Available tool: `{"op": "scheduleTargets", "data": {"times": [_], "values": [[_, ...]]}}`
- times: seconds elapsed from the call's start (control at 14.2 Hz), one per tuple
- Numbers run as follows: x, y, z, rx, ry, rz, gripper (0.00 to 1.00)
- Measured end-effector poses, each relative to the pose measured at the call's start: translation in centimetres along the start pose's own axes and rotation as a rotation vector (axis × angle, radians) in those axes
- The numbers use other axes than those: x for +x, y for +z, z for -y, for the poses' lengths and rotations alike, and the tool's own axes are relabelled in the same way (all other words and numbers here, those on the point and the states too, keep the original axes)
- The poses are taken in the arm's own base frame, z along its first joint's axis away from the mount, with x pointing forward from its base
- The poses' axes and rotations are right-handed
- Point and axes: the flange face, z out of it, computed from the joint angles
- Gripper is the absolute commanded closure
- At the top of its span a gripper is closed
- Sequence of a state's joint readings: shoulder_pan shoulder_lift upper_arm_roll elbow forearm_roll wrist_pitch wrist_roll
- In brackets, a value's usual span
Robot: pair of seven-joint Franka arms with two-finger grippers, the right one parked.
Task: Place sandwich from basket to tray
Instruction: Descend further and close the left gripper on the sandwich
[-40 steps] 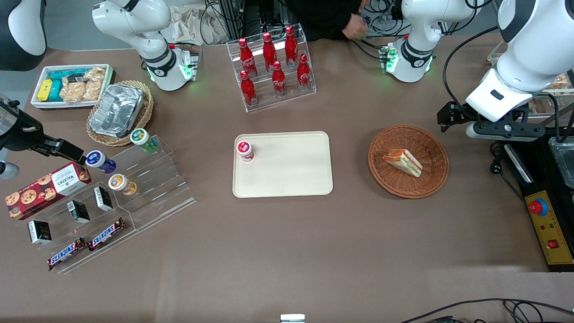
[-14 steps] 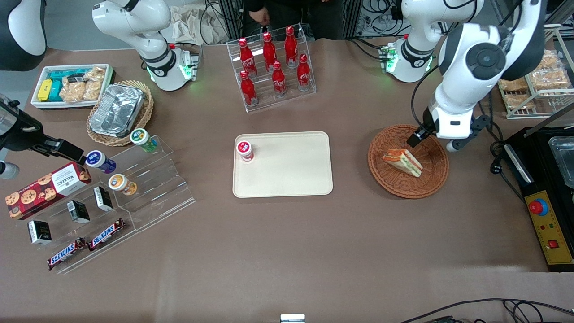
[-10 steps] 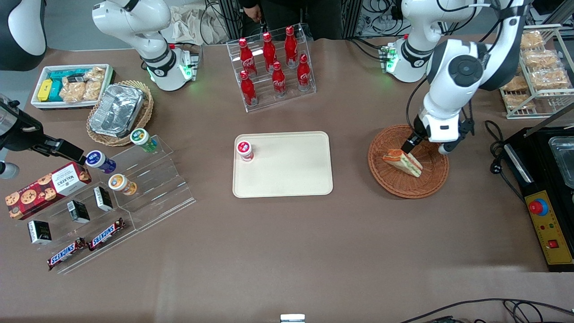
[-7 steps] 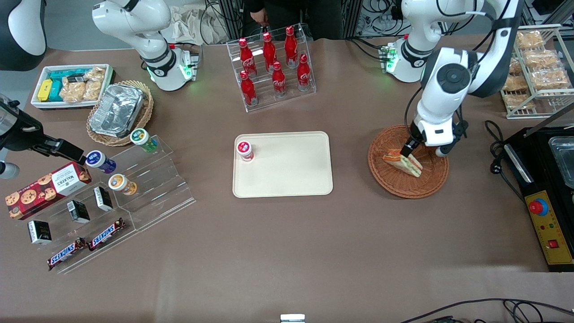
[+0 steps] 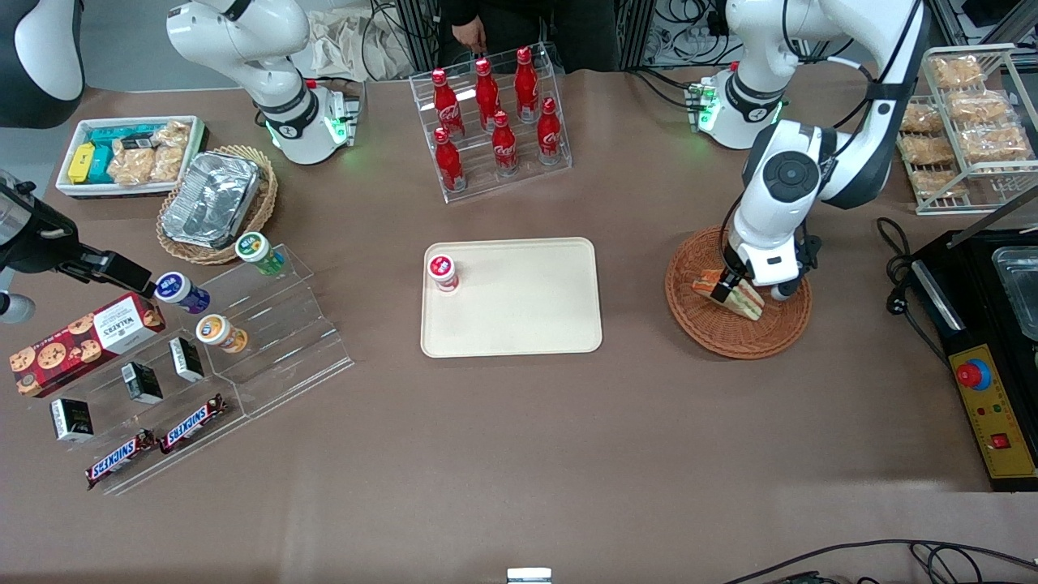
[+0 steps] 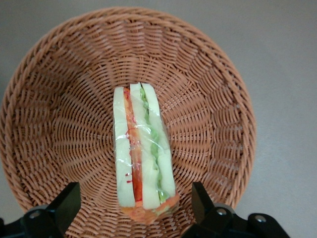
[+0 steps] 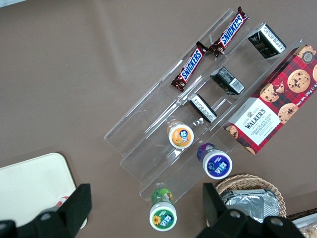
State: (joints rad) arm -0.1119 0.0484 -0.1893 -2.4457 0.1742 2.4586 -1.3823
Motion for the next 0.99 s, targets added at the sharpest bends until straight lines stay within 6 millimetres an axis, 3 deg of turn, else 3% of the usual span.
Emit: {"op": "scheduleTargets", "data": {"times": [0.28,0.35,0.49,0.56,0.63,0.99], "values": [[-0.1,2.1,-0.1,0.021,-0.001,0.014,0.02],[-0.1,2.5,0.0,0.030,-0.004,0.015,0.12],[-0.1,3.3,0.0,0.041,-0.007,0.017,0.72],[-0.1,3.5,0.0,0.044,-0.010,0.018,0.96],[0.0,3.7,0.0,0.045,-0.012,0.016,1.00],[0.9,2.5,-0.7,0.013,-0.024,-0.001,1.00]]}}
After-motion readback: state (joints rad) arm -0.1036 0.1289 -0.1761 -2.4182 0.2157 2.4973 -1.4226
